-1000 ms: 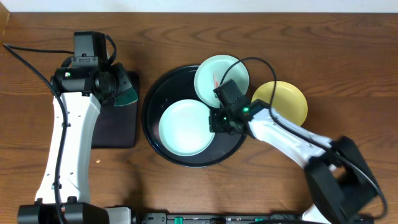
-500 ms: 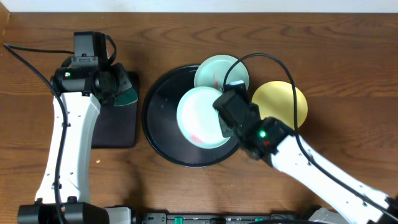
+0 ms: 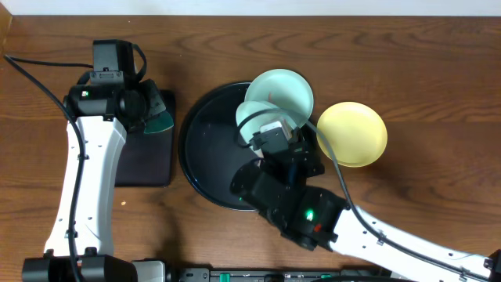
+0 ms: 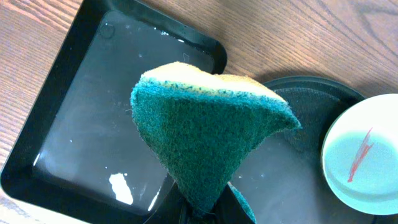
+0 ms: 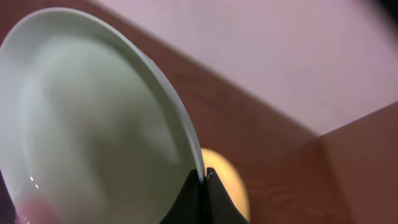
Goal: Clean dirty plates on tray and stack at the side
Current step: 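Lift the light-blue plate and stack it on the yellow plate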
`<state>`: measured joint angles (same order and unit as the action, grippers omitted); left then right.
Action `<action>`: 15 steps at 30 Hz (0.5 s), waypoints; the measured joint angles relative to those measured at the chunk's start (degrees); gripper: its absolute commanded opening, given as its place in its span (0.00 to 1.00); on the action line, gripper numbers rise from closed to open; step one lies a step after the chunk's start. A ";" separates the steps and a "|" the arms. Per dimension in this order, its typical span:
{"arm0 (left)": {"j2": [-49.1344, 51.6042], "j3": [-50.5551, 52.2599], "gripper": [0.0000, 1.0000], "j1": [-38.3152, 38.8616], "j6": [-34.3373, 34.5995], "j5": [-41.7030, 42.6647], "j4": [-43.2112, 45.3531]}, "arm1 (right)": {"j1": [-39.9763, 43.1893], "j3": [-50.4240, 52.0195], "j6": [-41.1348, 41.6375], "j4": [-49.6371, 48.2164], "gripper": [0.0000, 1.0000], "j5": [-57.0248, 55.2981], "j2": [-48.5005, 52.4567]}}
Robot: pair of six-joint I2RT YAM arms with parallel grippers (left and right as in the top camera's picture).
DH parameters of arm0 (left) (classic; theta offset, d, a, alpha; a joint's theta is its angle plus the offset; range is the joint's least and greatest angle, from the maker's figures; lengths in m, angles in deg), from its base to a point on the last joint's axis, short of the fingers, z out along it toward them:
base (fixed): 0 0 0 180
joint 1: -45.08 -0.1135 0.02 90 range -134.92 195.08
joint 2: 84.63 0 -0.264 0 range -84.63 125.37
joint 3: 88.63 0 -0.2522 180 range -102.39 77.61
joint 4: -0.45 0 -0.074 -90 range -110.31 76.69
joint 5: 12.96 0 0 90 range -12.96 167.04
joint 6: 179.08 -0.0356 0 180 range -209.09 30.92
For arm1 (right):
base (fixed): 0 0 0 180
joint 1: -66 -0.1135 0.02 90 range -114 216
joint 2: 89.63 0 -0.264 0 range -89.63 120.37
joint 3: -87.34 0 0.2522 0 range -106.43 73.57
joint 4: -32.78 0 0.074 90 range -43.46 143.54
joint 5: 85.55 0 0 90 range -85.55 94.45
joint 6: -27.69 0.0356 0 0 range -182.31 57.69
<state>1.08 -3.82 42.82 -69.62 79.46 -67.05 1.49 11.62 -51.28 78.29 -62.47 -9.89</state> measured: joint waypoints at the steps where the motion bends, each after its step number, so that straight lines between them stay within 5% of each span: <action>1: 0.00 0.00 0.07 0.00 0.00 0.02 0.00 | -0.94 0.02 -2.03 -1.73 0.01 -2.97 0.00; 15: 0.00 0.02 0.07 0.00 0.00 0.02 -0.07 | -3.06 0.00 -14.86 -11.17 0.01 -13.29 0.00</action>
<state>1.08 -3.80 42.82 -69.62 79.48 -67.11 -1.57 11.62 -66.15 67.12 -75.75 -9.89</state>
